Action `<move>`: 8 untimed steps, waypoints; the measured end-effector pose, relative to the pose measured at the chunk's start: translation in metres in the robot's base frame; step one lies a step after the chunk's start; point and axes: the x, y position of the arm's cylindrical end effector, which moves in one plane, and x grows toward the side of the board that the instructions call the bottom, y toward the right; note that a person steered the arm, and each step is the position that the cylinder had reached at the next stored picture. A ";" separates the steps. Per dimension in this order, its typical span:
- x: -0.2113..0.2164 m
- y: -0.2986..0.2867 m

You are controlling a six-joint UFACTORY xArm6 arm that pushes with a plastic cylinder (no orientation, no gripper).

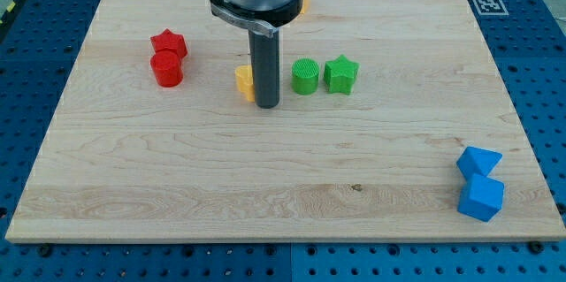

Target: Push the yellow heart to the yellow hexagon

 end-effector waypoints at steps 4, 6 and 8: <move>0.014 -0.023; -0.020 -0.025; -0.021 -0.025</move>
